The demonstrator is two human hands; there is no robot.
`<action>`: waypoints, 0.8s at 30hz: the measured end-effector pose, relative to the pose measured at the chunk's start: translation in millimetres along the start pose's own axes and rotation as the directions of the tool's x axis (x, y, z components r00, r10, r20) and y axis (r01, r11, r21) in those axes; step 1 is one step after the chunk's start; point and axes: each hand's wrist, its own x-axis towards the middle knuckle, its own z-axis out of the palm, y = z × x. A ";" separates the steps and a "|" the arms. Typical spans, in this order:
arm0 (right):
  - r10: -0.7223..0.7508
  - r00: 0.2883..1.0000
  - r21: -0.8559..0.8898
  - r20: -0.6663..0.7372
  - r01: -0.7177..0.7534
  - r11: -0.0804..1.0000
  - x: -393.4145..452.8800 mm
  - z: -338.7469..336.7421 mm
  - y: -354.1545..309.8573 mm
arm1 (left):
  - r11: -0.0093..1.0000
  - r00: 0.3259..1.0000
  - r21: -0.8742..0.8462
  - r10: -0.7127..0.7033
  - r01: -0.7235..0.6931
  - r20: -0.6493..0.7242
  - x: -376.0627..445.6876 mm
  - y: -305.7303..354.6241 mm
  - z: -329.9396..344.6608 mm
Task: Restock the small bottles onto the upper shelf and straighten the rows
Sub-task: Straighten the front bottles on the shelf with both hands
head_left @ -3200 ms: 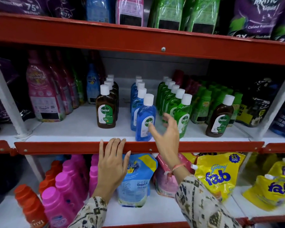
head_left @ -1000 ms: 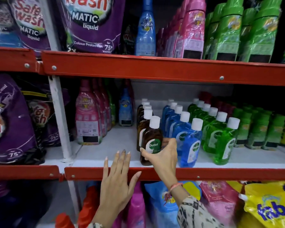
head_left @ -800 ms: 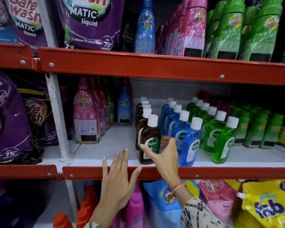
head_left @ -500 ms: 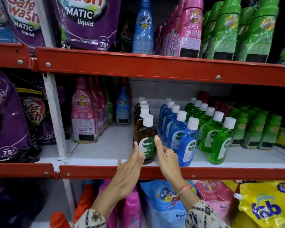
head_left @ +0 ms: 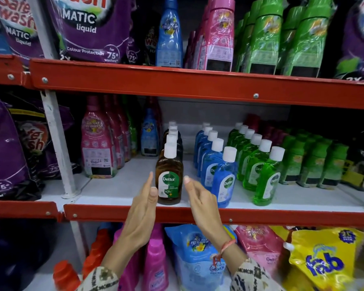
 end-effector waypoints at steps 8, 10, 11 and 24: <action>0.029 0.944 0.268 -0.327 0.064 0.961 -7.3 -65.7 22.0 | 0.976 0.991 -0.215 0.015 -0.044 -0.136 -14.4 37.6 62.3; 0.091 0.921 0.298 -0.379 0.029 0.954 -4.9 -80.2 31.7 | 0.943 0.993 -0.316 -0.117 0.106 -0.016 -9.8 44.8 80.5; 0.130 0.923 0.287 -0.362 -0.022 0.958 -3.1 -85.8 36.1 | 0.929 0.985 -0.327 -0.170 0.174 0.040 -7.1 47.9 87.6; 0.329 0.942 0.314 -0.060 -0.295 0.902 25.9 -90.5 68.3 | 0.935 0.953 -0.213 -0.249 0.283 0.171 0.6 64.8 126.2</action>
